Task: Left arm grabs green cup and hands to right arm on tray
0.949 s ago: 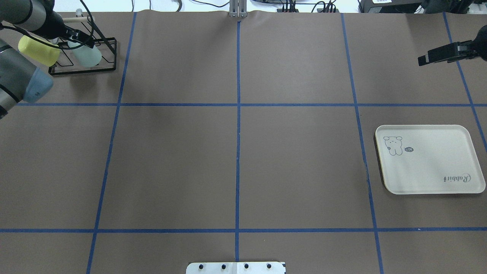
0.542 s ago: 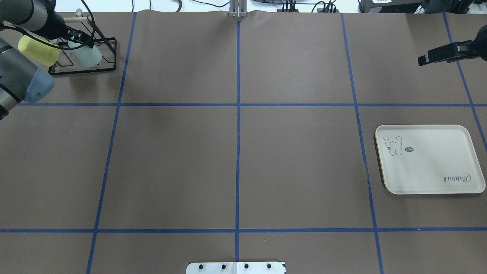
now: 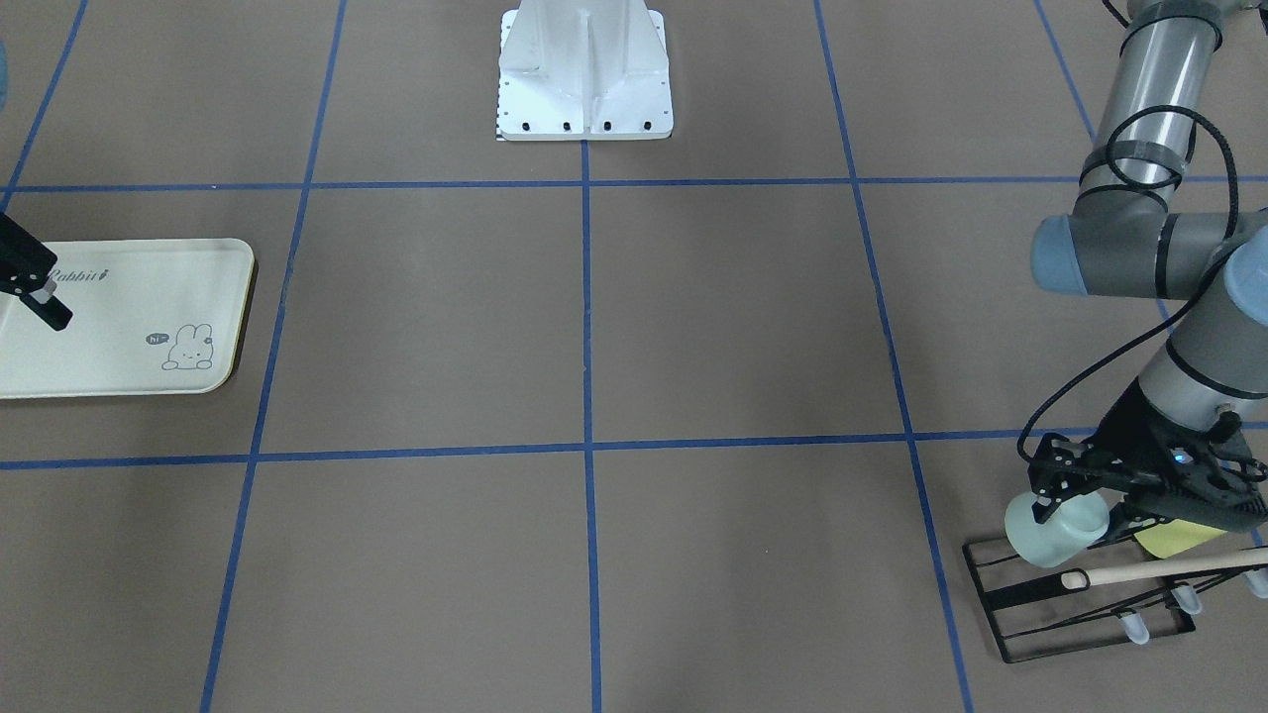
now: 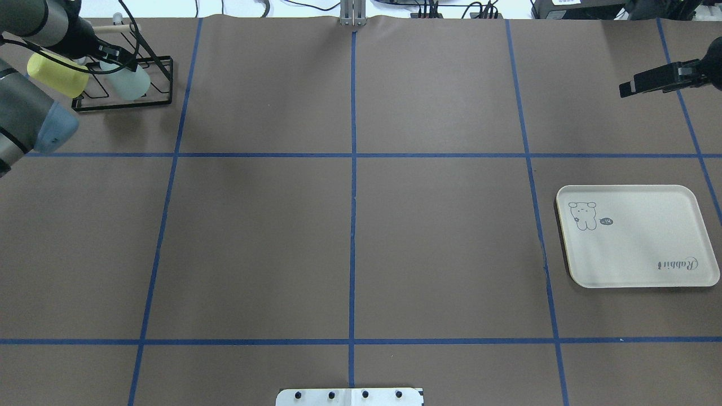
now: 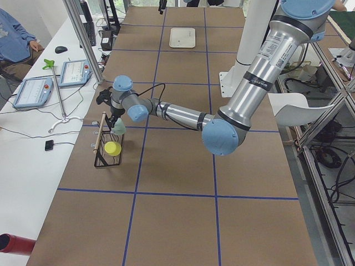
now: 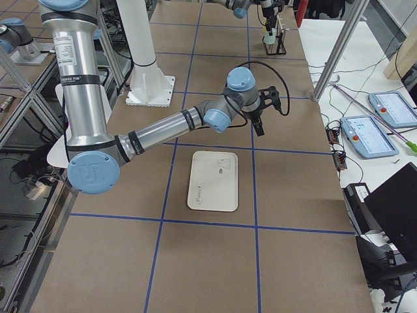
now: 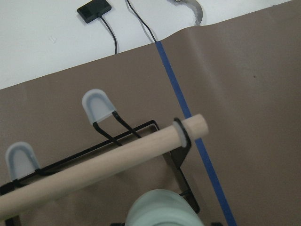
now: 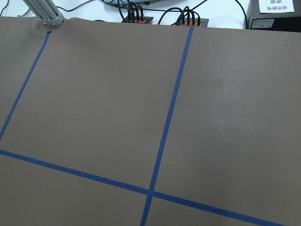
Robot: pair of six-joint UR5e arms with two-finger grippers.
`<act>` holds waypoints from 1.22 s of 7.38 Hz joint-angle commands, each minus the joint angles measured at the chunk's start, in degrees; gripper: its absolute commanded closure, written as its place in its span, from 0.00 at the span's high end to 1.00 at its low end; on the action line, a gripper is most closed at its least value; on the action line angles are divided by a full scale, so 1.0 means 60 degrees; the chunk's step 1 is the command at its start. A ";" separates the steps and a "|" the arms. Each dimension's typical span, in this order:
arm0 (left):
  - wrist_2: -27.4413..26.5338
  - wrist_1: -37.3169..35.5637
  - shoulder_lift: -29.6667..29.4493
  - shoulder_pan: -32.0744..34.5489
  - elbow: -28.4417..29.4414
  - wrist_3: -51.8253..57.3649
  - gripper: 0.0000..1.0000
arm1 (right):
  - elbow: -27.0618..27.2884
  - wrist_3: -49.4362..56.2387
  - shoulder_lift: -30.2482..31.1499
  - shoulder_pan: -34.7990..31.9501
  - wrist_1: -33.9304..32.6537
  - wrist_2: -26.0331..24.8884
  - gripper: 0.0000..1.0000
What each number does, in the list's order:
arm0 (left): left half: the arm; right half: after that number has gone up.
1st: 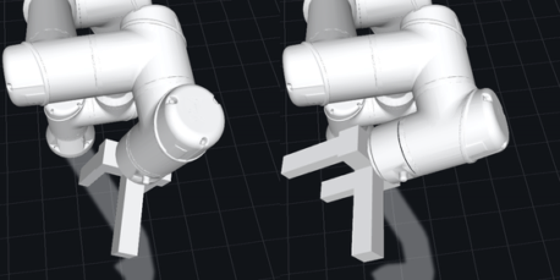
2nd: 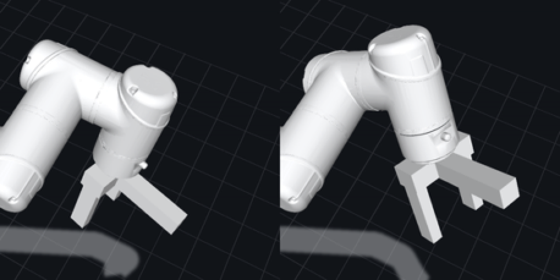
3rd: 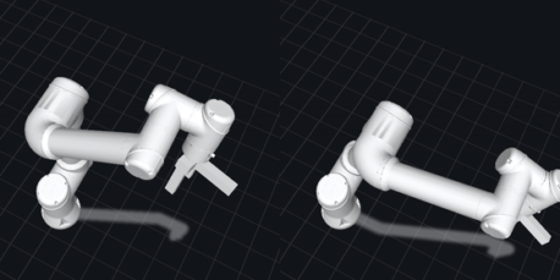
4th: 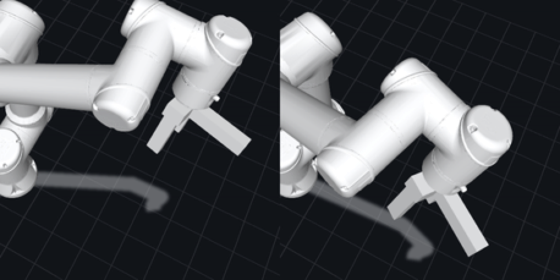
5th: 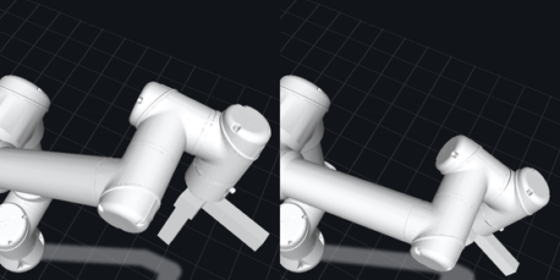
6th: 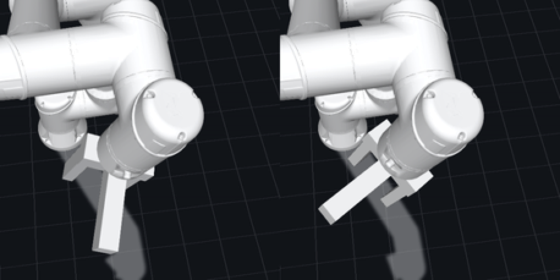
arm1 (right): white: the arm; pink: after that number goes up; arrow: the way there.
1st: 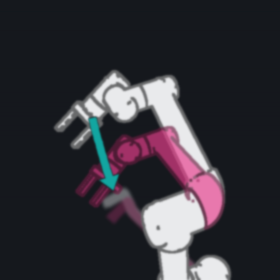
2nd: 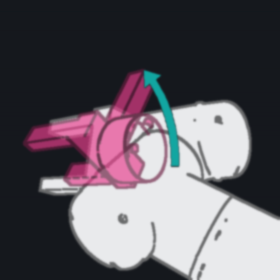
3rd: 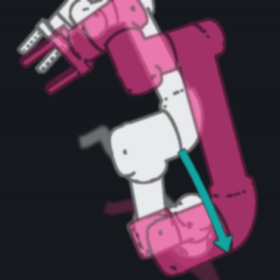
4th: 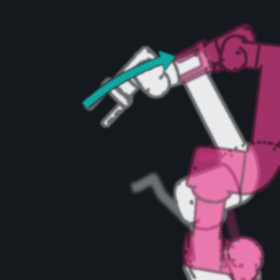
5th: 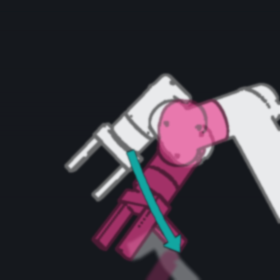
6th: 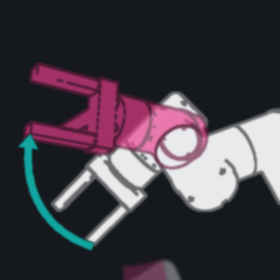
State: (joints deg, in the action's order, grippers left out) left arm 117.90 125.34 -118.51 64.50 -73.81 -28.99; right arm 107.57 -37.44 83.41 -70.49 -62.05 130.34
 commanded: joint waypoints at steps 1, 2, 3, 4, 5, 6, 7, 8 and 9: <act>0.0023 -0.0001 0.0035 0.0148 -0.0352 0.0012 0.12 | 0.0001 0.0000 -0.0001 0.0000 0.0000 0.0000 1.00; 0.0023 -0.0045 0.0181 0.0338 -0.0673 0.0012 0.09 | 0.0001 0.0000 -0.0001 0.0000 0.0000 0.0000 1.00; 0.0038 -0.0074 0.0603 0.0688 -0.1227 0.0012 0.05 | 0.0015 0.0015 -0.0001 0.0000 0.0000 0.0015 1.00; 0.0067 -0.0292 0.0839 0.0894 -0.1769 0.0026 0.03 | 0.0073 0.0000 -0.0001 0.0000 0.0000 0.0001 1.00; 0.0401 -0.1106 0.0841 0.0940 -0.2543 0.0027 0.03 | 0.0074 0.0000 -0.0001 0.0000 0.0000 0.0000 1.00; 0.0723 -0.2289 0.1001 0.1100 -0.3798 0.0027 0.02 | 0.0074 0.0015 -0.0001 0.0000 0.0000 0.0000 1.00; 0.0785 -0.3505 0.1002 0.1101 -0.4869 -0.0002 0.02 | 0.0088 0.0015 -0.0001 0.0000 0.0029 0.0000 1.00; 0.0800 -0.3995 0.0944 0.1058 -0.5446 -0.0655 0.02 | 0.0059 -0.0087 -0.0045 0.0116 0.0435 0.0000 1.00; 0.0800 -0.3841 0.0842 0.0985 -0.5582 -0.1967 0.02 | 0.0059 -0.0914 -0.0219 0.0335 0.1005 0.0000 1.00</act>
State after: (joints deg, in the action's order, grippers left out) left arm 122.53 103.67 -112.95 70.75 -104.57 -33.74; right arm 107.98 -39.04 82.96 -69.68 -59.36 130.34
